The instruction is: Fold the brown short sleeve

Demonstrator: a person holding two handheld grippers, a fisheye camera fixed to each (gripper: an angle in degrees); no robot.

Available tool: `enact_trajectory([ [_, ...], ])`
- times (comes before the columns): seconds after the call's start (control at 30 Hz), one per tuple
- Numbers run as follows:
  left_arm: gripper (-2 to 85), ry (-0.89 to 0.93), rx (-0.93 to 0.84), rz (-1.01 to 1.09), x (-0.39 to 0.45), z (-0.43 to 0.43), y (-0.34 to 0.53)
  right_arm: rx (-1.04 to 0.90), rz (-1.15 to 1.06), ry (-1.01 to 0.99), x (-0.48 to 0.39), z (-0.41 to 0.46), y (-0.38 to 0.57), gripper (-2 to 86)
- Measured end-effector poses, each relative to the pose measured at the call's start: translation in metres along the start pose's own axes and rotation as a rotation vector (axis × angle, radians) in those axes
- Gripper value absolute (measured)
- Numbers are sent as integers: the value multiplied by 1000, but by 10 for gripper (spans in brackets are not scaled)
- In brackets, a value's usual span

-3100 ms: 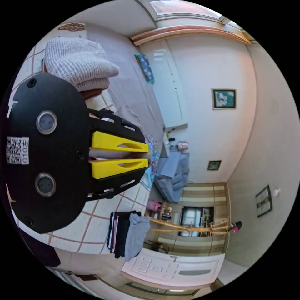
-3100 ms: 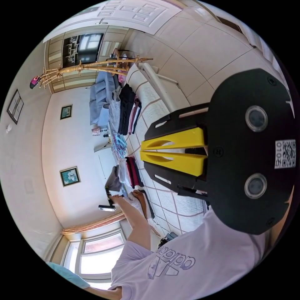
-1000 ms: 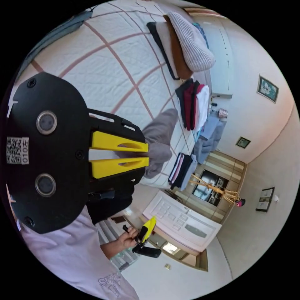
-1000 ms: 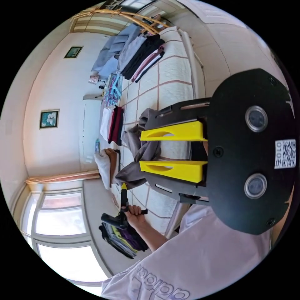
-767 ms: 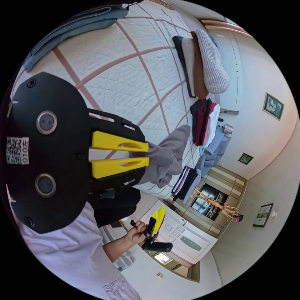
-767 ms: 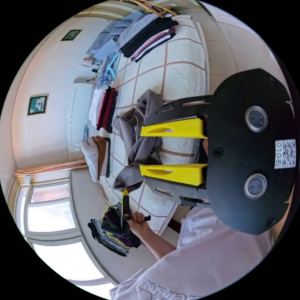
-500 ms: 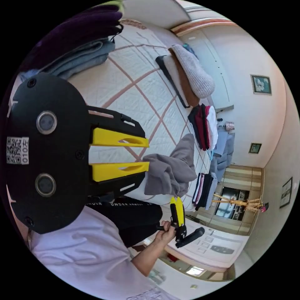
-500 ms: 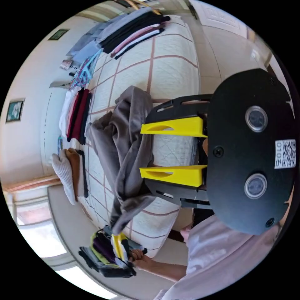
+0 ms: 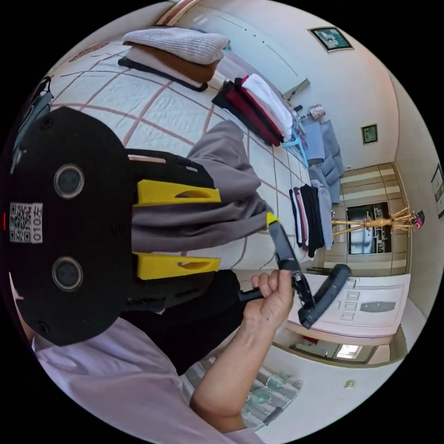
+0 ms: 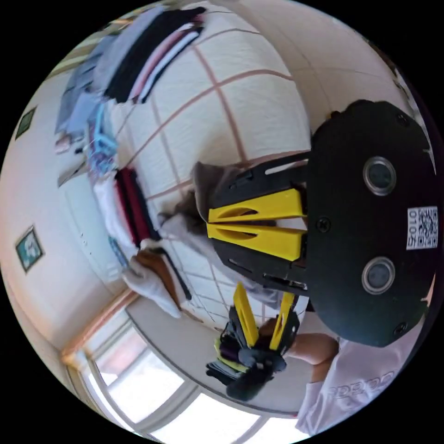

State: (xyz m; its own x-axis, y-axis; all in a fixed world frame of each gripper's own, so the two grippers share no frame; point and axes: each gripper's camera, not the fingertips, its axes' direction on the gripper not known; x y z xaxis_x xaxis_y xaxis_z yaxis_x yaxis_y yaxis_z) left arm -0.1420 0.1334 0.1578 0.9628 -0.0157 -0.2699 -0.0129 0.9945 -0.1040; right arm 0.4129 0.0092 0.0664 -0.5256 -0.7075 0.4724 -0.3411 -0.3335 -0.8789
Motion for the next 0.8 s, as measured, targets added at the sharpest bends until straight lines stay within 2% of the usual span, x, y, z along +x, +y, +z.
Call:
enact_trajectory([
  [0.1, 113, 13, 78, -62, -15, -11, -20, 54, -318, -141, -82, -42, -19, 27],
  [0.17, 78, -23, 134, -120, -28, -25, -27, 50, -609, -291, -143, -66, -18, 30],
  [0.23, 31, -92, 248, -190, -49, -57, -18, 66, -710, -301, -165, -81, -9, 37],
  [0.37, 13, -85, 308, -311, -118, -111, 12, 162, -594, -79, -131, -101, 9, 76],
  [0.43, 7, -68, 388, -451, -171, -157, 45, 149, -523, -55, -111, -100, 18, 101],
  [0.6, 3, -107, 446, -506, -208, -217, 65, 112, -482, -28, -108, -70, 52, 138],
  [0.7, 2, -74, 473, -517, -210, -228, 67, 45, -519, -4, -124, -32, 71, 141],
  [0.8, 2, 1, 518, -537, -212, -231, 68, -138, -491, -3, -128, 29, 85, 133],
])
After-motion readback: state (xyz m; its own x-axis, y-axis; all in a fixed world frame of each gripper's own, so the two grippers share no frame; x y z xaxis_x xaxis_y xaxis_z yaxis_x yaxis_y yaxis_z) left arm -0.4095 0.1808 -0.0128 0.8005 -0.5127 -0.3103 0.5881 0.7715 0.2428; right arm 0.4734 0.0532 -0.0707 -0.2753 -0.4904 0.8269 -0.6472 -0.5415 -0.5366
